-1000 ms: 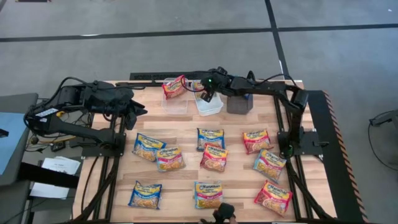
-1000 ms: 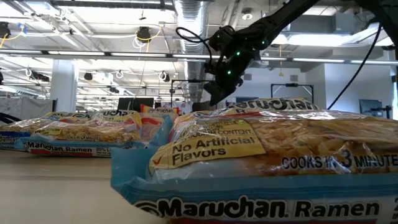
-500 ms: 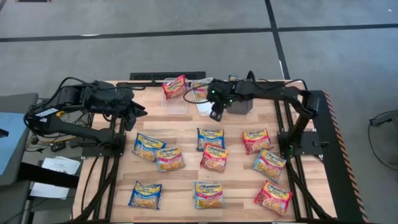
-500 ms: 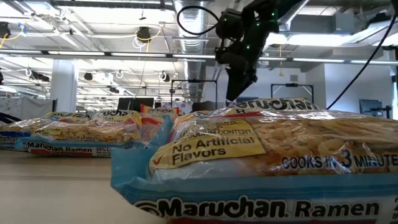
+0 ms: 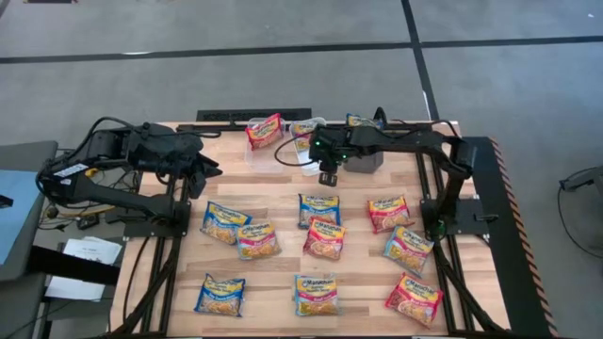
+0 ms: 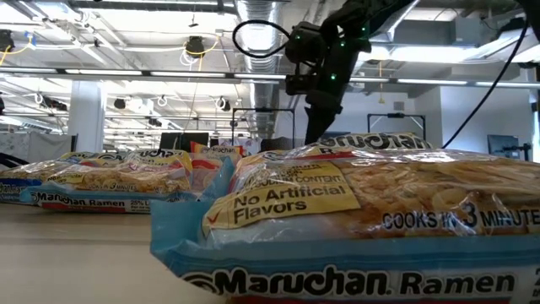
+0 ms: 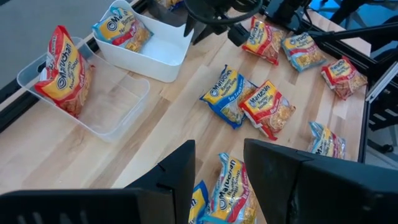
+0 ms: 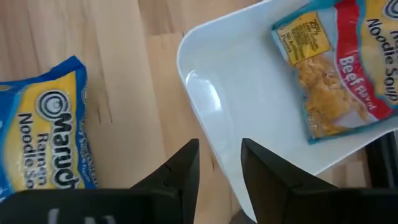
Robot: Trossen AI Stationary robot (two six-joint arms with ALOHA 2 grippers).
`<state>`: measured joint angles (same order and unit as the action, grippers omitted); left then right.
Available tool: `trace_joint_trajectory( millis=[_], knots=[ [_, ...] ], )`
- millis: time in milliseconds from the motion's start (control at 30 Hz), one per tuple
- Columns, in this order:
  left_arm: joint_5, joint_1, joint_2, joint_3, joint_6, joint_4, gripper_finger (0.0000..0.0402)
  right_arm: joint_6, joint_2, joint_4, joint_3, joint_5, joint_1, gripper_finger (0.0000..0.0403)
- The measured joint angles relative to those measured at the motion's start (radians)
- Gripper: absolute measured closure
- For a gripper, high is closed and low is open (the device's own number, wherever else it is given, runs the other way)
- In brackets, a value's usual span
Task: Sort Maruchan noodles
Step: Adjust the white bin
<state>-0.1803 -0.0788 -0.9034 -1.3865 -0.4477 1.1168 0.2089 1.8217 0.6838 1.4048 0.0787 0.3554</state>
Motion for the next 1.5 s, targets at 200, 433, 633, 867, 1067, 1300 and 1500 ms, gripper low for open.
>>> trace_joint_trajectory(
  millis=[200,433,633,867,1067,1300,1500],
  knots=[
    [-0.001,0.000,0.000,0.000,0.017,0.000,0.0278,0.009,0.000,-0.007,-0.040,-0.025,0.007,0.0264],
    [-0.003,0.000,0.000,0.000,0.018,0.000,0.0278,0.010,-0.001,-0.027,-0.054,-0.007,0.011,0.0264],
    [-0.003,0.000,0.000,0.000,0.018,0.000,0.0278,-0.018,0.008,-0.034,-0.054,-0.006,0.016,0.0264],
    [-0.003,0.000,0.000,0.000,0.018,0.001,0.0278,-0.058,0.093,-0.060,-0.043,-0.009,-0.018,0.0264],
    [-0.003,0.000,0.000,0.000,0.018,0.005,0.0278,-0.093,0.147,-0.067,0.013,-0.020,-0.057,0.0264],
    [-0.003,0.000,0.000,0.000,0.018,0.025,0.0278,-0.251,0.184,-0.122,0.084,-0.006,-0.060,0.0264],
    [-0.003,0.000,0.000,0.000,0.018,0.048,0.0278,-0.291,0.182,-0.127,0.087,0.043,-0.028,0.0275]
  ],
)
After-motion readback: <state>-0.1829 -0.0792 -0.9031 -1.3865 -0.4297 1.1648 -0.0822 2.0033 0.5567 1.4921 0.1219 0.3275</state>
